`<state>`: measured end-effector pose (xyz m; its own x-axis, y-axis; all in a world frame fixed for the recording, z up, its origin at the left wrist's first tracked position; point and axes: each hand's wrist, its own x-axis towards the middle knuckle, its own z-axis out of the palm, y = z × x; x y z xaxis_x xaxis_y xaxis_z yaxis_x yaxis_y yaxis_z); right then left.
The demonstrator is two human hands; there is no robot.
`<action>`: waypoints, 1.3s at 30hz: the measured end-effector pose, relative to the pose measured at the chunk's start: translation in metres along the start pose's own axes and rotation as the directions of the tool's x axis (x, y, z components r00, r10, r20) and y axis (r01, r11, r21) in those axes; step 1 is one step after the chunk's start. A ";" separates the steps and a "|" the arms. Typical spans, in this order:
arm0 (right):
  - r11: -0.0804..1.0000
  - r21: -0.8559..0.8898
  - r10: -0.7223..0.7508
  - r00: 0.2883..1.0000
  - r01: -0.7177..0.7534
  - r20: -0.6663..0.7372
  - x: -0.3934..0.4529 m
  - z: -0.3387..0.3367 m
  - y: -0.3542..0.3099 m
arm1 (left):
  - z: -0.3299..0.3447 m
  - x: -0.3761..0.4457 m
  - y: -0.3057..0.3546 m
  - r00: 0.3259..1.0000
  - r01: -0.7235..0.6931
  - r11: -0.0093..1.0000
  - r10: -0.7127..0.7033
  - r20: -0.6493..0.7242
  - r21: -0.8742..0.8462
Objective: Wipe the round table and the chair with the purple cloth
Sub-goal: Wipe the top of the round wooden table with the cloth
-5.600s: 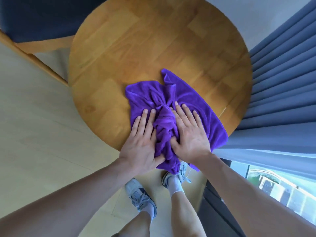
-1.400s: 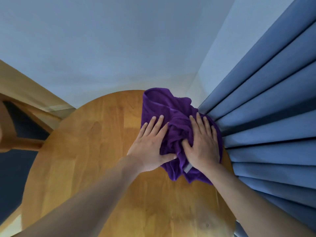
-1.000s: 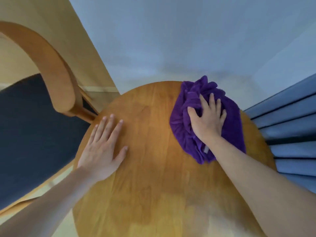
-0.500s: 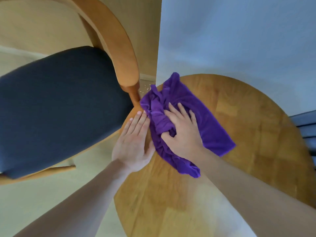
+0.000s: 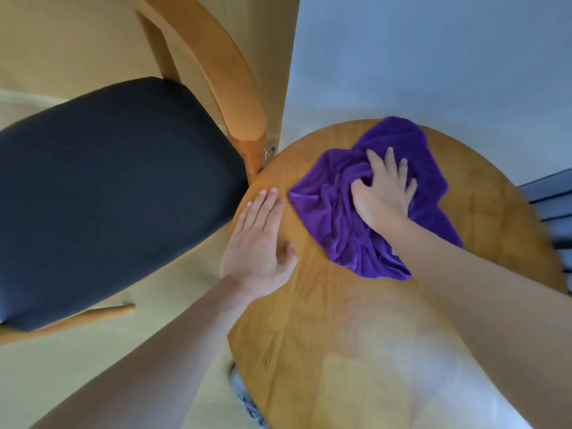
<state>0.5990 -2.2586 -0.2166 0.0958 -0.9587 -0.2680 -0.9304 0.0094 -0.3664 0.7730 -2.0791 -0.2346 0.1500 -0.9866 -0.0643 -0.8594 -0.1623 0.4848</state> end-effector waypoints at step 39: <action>0.781 -0.125 -0.572 0.780 0.612 0.254 -0.136 0.055 -0.034 | -0.041 -0.109 0.006 0.964 0.107 0.986 -0.134 0.231 0.126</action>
<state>0.6369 -2.1131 -0.2172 0.6964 -0.6811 -0.2261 -0.7118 -0.6154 -0.3386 0.7718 -1.9712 -0.1891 0.1469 -0.9328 -0.3290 -0.8931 -0.2681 0.3612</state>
